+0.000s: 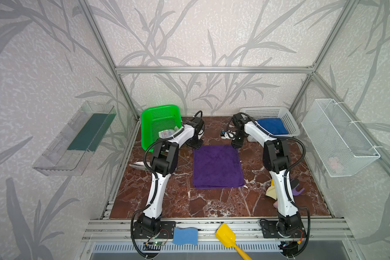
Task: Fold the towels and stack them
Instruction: 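Lower both grippers and pinch the far towel corners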
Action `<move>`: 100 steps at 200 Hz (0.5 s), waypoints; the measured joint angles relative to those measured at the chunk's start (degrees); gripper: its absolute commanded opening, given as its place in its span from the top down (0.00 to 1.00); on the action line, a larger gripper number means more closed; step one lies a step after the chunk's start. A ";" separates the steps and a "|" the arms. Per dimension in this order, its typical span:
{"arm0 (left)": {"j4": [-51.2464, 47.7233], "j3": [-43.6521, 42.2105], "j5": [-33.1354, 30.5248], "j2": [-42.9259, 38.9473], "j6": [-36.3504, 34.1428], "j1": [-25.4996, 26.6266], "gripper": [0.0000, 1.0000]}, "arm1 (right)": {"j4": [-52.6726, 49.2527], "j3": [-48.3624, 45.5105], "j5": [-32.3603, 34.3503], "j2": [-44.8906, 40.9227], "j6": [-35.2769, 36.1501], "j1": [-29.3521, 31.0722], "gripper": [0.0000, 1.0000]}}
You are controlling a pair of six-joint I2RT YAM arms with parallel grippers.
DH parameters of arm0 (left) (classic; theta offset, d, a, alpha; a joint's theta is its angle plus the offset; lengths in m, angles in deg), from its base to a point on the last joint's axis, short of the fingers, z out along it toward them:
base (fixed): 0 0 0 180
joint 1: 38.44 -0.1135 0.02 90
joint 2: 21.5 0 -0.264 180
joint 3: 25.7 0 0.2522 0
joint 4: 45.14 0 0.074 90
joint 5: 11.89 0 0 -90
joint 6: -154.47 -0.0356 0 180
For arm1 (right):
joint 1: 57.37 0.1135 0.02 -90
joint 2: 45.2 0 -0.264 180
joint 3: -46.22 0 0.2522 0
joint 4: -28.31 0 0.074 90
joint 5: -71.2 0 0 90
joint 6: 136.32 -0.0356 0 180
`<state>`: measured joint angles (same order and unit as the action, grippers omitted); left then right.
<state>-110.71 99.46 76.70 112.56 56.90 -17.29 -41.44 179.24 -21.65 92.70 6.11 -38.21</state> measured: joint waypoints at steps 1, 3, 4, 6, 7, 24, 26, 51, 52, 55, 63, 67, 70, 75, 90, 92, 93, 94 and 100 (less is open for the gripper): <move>-0.02 0.00 -0.02 0.00 0.02 0.00 0.84 | -0.04 0.04 0.02 0.02 0.00 0.04 0.55; -0.02 0.00 -0.02 0.00 0.02 0.00 0.85 | -0.09 0.09 0.07 0.04 0.02 0.09 0.55; -0.02 0.00 -0.02 0.00 0.04 0.00 0.85 | -0.11 0.13 0.07 0.04 0.04 0.11 0.55; -0.02 0.00 -0.02 0.00 0.00 0.00 0.85 | -0.20 0.22 0.13 0.07 0.07 0.15 0.56; -0.02 0.00 -0.02 0.00 0.00 0.00 0.85 | -0.24 0.26 0.17 0.09 0.07 0.20 0.57; -0.02 0.00 -0.04 0.00 0.02 0.00 0.87 | -1.03 1.60 0.52 0.72 0.26 0.55 0.65; -0.02 0.00 -0.04 0.00 0.02 0.00 0.87 | -1.14 1.84 0.68 0.85 0.22 0.61 0.66; -0.02 0.00 -0.04 0.00 0.02 0.00 0.91 | -1.70 3.89 1.38 2.36 0.33 1.01 0.76; -0.02 0.00 -0.04 0.00 0.02 0.00 0.91 | -1.75 3.93 1.40 2.40 0.33 1.03 0.77; -0.02 0.00 -0.07 0.00 0.00 0.00 0.91 | -1.81 4.04 1.40 2.56 0.22 1.09 0.77; -0.02 0.00 -0.07 0.00 0.02 0.00 0.93 | -2.12 4.28 1.44 2.93 0.28 1.18 0.79; -0.02 0.00 -0.04 0.00 -0.02 0.00 0.93 | -2.29 4.42 1.46 3.08 0.28 1.18 0.79; -0.02 0.00 -0.04 0.00 0.00 0.00 0.93 | -2.29 4.50 1.42 3.19 0.31 1.22 0.80; -0.02 0.00 -0.04 0.00 0.00 0.00 0.94 | -2.49 4.66 1.38 3.21 0.28 1.22 0.81; -0.02 0.00 -0.04 0.00 -0.04 0.00 0.97 | -2.69 4.70 1.29 3.26 0.28 1.22 0.83; 0.00 0.00 -0.04 0.00 -0.02 0.00 0.97 | -2.71 4.70 1.27 3.28 0.28 1.22 0.84; -0.02 0.00 -0.04 0.00 -0.04 0.00 0.97 | -2.71 4.70 1.25 3.28 0.28 1.22 0.85; -0.02 0.00 -0.04 0.00 -0.15 0.00 0.97 | -2.71 4.70 1.25 3.28 0.28 1.22 0.85; -0.02 0.00 -0.04 0.00 -0.20 0.00 0.98 | -2.80 4.70 1.09 3.30 0.28 1.22 0.88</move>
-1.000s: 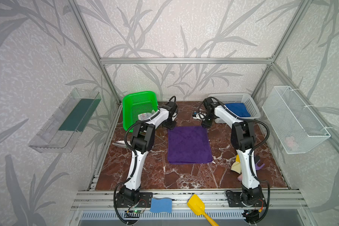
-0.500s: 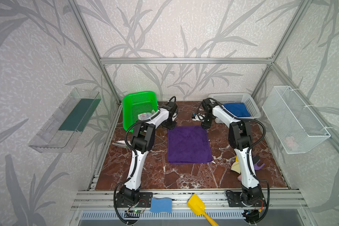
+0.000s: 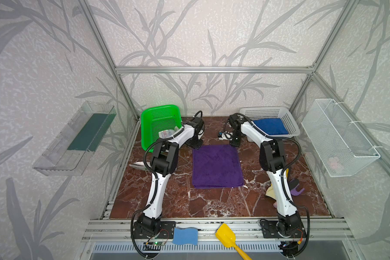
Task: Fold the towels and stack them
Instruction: 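Lower both grippers and pinch the far towel corners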
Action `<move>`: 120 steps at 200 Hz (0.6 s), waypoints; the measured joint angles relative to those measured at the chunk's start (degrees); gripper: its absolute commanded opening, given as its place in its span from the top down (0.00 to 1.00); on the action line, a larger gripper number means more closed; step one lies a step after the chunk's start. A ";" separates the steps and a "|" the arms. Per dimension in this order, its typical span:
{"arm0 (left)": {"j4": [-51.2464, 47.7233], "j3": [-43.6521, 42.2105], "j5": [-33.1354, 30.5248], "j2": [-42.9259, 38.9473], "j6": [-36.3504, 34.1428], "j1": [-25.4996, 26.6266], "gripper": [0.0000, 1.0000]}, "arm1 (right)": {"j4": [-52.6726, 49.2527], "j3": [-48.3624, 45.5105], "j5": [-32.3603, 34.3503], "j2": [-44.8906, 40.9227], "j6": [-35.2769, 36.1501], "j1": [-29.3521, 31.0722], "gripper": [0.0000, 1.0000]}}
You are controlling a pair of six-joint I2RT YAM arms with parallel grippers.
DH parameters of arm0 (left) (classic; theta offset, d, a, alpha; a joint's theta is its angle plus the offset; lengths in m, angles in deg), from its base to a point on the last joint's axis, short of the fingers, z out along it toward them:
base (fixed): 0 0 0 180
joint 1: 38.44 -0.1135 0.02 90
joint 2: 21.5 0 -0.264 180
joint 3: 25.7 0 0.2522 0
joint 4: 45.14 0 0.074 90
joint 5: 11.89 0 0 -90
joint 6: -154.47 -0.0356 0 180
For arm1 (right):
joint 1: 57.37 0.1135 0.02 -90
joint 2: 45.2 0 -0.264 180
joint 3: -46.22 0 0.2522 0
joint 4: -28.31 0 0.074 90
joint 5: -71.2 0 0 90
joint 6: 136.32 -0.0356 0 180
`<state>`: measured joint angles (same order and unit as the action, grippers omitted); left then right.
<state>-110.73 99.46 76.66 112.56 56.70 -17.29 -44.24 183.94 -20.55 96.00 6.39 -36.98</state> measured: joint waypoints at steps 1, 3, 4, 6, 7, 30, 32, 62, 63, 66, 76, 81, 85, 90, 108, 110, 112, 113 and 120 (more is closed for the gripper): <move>0.02 0.00 -0.02 0.00 0.02 0.00 0.98 | 0.00 0.00 0.00 0.00 0.00 0.00 0.88; 0.02 0.00 -0.02 0.00 0.00 0.00 0.99 | -0.04 0.00 0.00 0.00 0.02 0.00 0.89; 0.00 0.00 0.00 0.00 0.00 0.00 0.99 | -0.07 0.00 -0.04 0.00 0.04 0.00 0.89; 0.02 0.00 0.00 0.00 0.00 0.00 0.99 | -0.09 0.00 -0.04 0.02 0.09 0.00 0.90; 0.00 0.00 0.00 0.00 0.00 0.00 0.99 | -0.09 0.00 -0.07 0.02 0.02 0.00 0.91; 0.00 0.00 -0.02 0.00 -0.07 0.00 1.00 | -0.31 0.07 -0.44 0.11 0.15 0.00 1.00; 0.00 0.00 -0.02 0.00 -0.09 0.00 1.00 | -0.33 0.07 -0.44 0.11 0.02 0.00 1.00; 0.00 0.00 -0.09 0.00 -0.13 0.00 1.00 | -0.37 0.20 -0.92 0.15 0.09 -0.02 1.00; 0.00 0.00 -0.09 0.00 -0.13 0.00 1.00 | -0.37 0.20 -0.96 0.15 0.09 -0.02 1.00; 0.02 0.00 -0.11 0.00 -0.13 0.00 1.00 | -0.35 0.20 -1.05 0.15 0.07 -0.02 1.00; 0.02 0.00 -0.15 0.00 -0.11 0.00 1.00 | -0.24 0.17 -1.33 0.15 -0.02 -0.02 1.00; 0.04 0.00 -0.22 0.00 -0.07 0.00 1.00 | 0.09 0.02 -1.51 0.13 -0.15 -0.02 1.00; 0.07 -0.02 -0.28 0.00 -0.04 0.00 1.00 | 0.42 -0.09 -1.64 0.09 -0.22 -0.02 1.00; 0.20 -0.13 -0.39 -0.02 -0.02 0.00 1.00 | 1.11 -0.55 -1.79 -0.15 -0.35 -0.02 1.00; 1.46 -1.18 -0.79 -0.57 0.22 0.00 1.00 | 4.74 -4.04 -2.16 -1.90 -0.70 -0.04 1.00; 1.60 -1.31 -0.81 -0.63 0.24 0.00 1.00 | 5.20 -4.57 -2.19 -2.21 -0.72 -0.07 1.00; 1.79 -1.51 -0.92 -0.74 0.26 0.00 1.00 | 5.84 -5.18 -2.19 -2.56 -0.81 -0.07 1.00; 1.86 -1.57 -0.94 -0.81 0.28 0.00 1.00 | 6.05 -5.38 -2.21 -2.67 -0.83 -0.07 1.00; 2.91 -2.49 -1.25 -1.33 0.39 0.00 1.00 | 7.78 -7.23 -2.32 -3.65 -1.01 -0.11 1.00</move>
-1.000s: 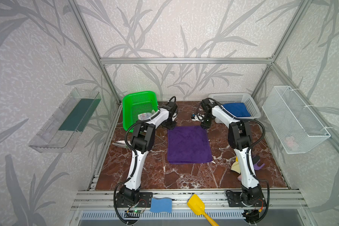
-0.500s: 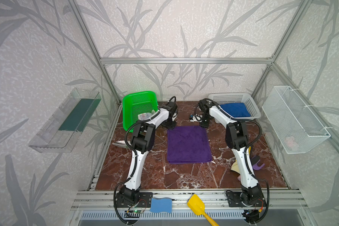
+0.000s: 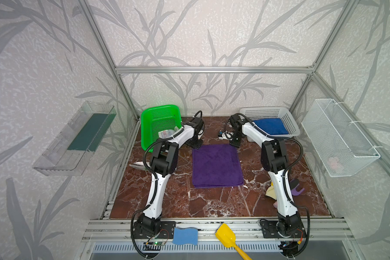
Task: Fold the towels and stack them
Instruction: 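Lower both grippers and pinch the far towel corners, then lift the far corners and fold them toward the robot with both grippers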
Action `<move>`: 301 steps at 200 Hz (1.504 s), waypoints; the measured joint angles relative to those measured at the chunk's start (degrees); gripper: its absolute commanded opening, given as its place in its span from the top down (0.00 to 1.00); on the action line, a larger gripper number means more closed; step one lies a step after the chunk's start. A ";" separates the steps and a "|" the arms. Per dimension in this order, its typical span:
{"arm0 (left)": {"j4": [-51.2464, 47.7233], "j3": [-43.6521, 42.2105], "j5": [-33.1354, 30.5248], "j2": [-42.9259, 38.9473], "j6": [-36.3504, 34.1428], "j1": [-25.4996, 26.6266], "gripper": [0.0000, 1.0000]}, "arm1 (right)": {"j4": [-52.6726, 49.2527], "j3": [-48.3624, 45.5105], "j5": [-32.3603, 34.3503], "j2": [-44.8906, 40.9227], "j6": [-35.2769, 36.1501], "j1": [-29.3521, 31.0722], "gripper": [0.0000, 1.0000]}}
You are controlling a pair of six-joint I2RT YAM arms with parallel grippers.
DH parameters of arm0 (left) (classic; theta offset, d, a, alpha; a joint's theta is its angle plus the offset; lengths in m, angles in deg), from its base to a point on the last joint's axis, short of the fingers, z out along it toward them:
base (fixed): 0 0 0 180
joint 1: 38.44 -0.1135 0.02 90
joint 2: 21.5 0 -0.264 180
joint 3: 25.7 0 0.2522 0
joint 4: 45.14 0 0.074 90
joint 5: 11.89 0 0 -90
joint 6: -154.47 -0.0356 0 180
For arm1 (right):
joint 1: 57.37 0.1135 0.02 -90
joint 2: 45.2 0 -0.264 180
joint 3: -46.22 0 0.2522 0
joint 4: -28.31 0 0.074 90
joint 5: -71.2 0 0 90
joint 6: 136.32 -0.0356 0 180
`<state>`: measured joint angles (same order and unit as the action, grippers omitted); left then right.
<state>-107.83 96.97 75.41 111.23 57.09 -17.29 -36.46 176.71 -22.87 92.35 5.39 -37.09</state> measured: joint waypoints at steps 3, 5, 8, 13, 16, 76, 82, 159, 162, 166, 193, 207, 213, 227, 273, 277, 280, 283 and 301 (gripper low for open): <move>0.28 -0.37 -0.07 -0.20 0.02 0.00 1.00 | 0.87 -0.92 -0.09 -0.46 -0.09 -0.09 1.00; 0.55 -0.63 -0.20 -0.35 0.04 0.00 1.00 | 1.46 -1.51 -0.09 -0.79 -0.15 -0.13 1.00; 0.92 -1.07 -0.28 -0.63 0.07 0.00 1.00 | 2.25 -2.36 -0.15 -1.18 -0.39 -0.20 1.00; 1.64 -1.95 -0.55 -1.18 0.09 0.00 1.00 | 3.48 -3.67 -0.24 -1.95 -0.61 -0.28 1.00; 2.08 -2.40 -0.70 -1.40 0.11 0.00 1.00 | 4.26 -4.48 -0.35 -2.36 -0.83 -0.37 1.00; 12.22 -13.51 -2.16 -11.41 -0.15 0.00 1.00 | 22.05 -21.99 -2.51 -13.55 -5.35 -2.05 1.00; 13.09 -14.03 -2.19 -12.20 -0.20 0.00 1.00 | 23.41 -23.12 -2.58 -14.49 -5.64 -2.14 1.00; 21.57 -20.37 -3.43 -18.03 -1.75 0.07 1.00 | 36.09 -31.28 -3.08 -19.30 -7.21 -2.23 1.00; 21.77 -20.79 -3.43 -18.27 -1.79 0.09 1.00 | 36.41 -31.85 -3.15 -19.61 -7.23 -2.23 1.00; 22.01 -21.33 -3.43 -18.71 -1.90 0.11 1.00 | 36.68 -32.37 -3.39 -19.91 -7.26 -2.23 1.00; 24.41 -25.07 -3.78 -21.29 -2.10 0.17 1.00 | 39.36 -36.70 -4.00 -23.15 -7.30 -2.23 1.00; 25.51 -26.71 -4.17 -22.45 -2.10 0.20 1.00 | 40.54 -38.56 -4.02 -24.79 -7.30 -2.23 1.00; 25.90 -27.39 -4.31 -22.84 -2.08 0.22 1.00 | 40.94 -39.28 -4.04 -25.49 -7.26 -2.23 1.00; 26.73 -28.70 -4.52 -23.82 -2.08 0.28 1.00 | 41.83 -40.83 -4.04 -26.86 -7.15 -2.23 1.00; 27.98 -32.46 -4.74 -27.63 -1.81 1.46 1.00 | 42.10 -45.13 -4.59 -31.26 -7.39 -2.23 1.00; 28.02 -32.76 -4.81 -27.96 -1.70 1.62 1.00 | 41.97 -45.38 -4.63 -31.61 -7.45 -2.23 1.00; 28.02 -33.05 -4.87 -28.30 -1.64 1.77 1.00 | 41.92 -45.55 -4.70 -31.87 -7.52 -2.23 1.00; 28.04 -33.29 -4.94 -28.52 -1.60 1.84 1.00 | 41.83 -45.75 -4.76 -32.15 -7.61 -2.23 1.00; 28.13 -34.40 -5.62 -29.86 -1.40 2.69 1.00 | 41.13 -46.80 -5.07 -33.86 -8.07 -2.23 1.00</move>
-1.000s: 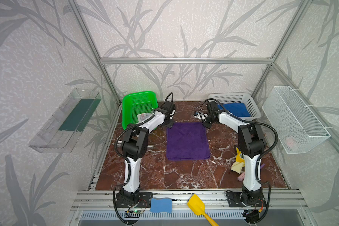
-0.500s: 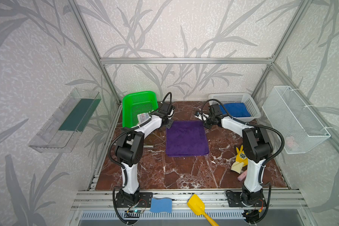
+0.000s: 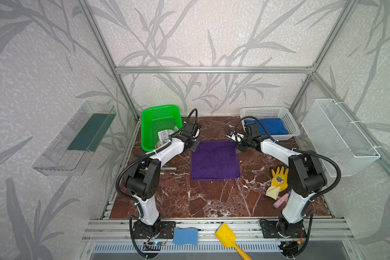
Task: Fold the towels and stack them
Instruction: 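Lift the far corners and fold them toward the robot with both grippers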
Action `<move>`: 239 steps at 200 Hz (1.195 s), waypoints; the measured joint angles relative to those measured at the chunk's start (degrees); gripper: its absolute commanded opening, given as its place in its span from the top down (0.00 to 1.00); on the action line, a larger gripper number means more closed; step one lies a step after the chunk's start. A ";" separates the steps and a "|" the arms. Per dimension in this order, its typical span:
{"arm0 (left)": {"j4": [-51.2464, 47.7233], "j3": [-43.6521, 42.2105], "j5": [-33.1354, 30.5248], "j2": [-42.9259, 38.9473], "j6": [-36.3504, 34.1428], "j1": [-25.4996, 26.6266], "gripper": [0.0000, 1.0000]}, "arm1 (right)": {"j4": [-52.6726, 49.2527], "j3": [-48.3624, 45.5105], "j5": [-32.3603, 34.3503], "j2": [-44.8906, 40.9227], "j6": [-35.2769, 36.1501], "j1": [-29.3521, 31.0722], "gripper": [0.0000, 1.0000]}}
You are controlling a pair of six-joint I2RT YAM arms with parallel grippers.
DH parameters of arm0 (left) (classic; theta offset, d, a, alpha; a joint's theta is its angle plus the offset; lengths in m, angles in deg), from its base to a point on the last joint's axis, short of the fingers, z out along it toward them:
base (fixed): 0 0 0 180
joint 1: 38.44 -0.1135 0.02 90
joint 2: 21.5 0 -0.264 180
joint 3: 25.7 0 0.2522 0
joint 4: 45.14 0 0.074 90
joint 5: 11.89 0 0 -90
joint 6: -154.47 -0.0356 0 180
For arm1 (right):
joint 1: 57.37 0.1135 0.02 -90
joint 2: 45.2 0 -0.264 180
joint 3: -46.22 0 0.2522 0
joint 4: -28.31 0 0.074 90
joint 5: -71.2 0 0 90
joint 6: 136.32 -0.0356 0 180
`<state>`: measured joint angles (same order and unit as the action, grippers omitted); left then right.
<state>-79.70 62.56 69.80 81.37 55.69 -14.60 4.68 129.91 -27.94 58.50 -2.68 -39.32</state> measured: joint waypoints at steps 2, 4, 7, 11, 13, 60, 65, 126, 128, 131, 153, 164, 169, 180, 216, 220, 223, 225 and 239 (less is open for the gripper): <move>0.00 -0.11 -0.11 -0.07 0.04 0.13 1.00 | -0.07 -0.13 -0.07 -0.20 -0.11 0.00 1.00; -0.04 -0.17 -0.20 -0.20 0.07 0.22 1.00 | -0.17 -0.22 -0.11 -0.35 -0.17 0.00 1.00; 0.00 -0.35 -0.35 -0.35 0.13 0.37 1.00 | -0.39 -0.46 -0.22 -0.70 -0.22 0.00 1.00; 0.00 -0.55 -0.59 -0.52 0.26 0.61 1.00 | -0.70 -0.79 -0.39 -1.09 -0.33 0.00 1.00; 0.02 -0.68 -0.70 -0.61 0.28 0.74 1.00 | -0.85 -0.98 -0.42 -1.29 -0.39 0.00 1.00; -0.20 -3.50 -3.63 -1.62 1.86 3.34 1.00 | -4.09 -5.40 -2.45 -5.14 -1.03 0.00 1.00; -0.35 -3.69 -3.89 -1.64 2.10 3.61 1.00 | -4.57 -5.90 -2.69 -5.66 -1.09 0.00 1.00; -2.93 -6.14 -5.35 -5.31 6.56 5.60 1.00 | -10.86 -7.13 -5.33 -9.38 -3.78 0.00 1.00; -2.99 -6.32 -5.35 -5.53 6.75 5.70 1.00 | -11.06 -7.15 -5.44 -9.44 -3.96 0.00 1.00; -3.08 -6.56 -5.35 -5.86 6.95 5.88 1.00 | -11.45 -7.19 -5.55 -9.51 -4.22 0.00 1.00; -4.15 -7.74 -5.51 -7.56 8.31 6.88 1.00 | -12.98 -8.92 -6.56 -11.34 -6.19 0.13 1.00; -4.48 -8.26 -5.62 -8.07 8.87 7.37 1.00 | -13.90 -10.25 -7.13 -13.00 -7.02 0.33 1.00; -4.59 -8.48 -5.62 -8.26 9.05 7.52 1.00 | -14.43 -10.78 -7.48 -13.79 -7.39 0.46 1.00; -4.90 -9.09 -5.60 -8.61 9.70 7.76 1.00 | -15.56 -11.63 -8.13 -15.32 -8.17 0.79 1.00; -5.95 -11.56 -5.38 -10.47 11.76 8.07 1.00 | -17.75 -13.09 -9.18 -17.94 -10.23 2.23 1.00; -6.01 -11.80 -5.29 -10.71 11.98 8.09 1.00 | -17.97 -13.27 -9.20 -17.99 -10.47 2.43 1.00; -6.05 -12.04 -5.27 -10.95 12.13 8.15 1.00 | -18.05 -13.42 -9.22 -17.97 -10.62 2.56 1.00; -6.08 -12.15 -5.22 -11.06 12.28 8.17 1.00 | -18.10 -13.57 -9.22 -17.97 -10.75 2.64 1.00; -6.21 -12.87 -5.05 -11.72 12.98 8.46 1.00 | -18.95 -14.60 -9.20 -17.97 -11.45 3.48 1.00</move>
<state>-85.90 49.69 64.75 69.66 68.68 -6.14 -14.27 115.31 -37.14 40.53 -14.13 -35.85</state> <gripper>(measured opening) 0.047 0.047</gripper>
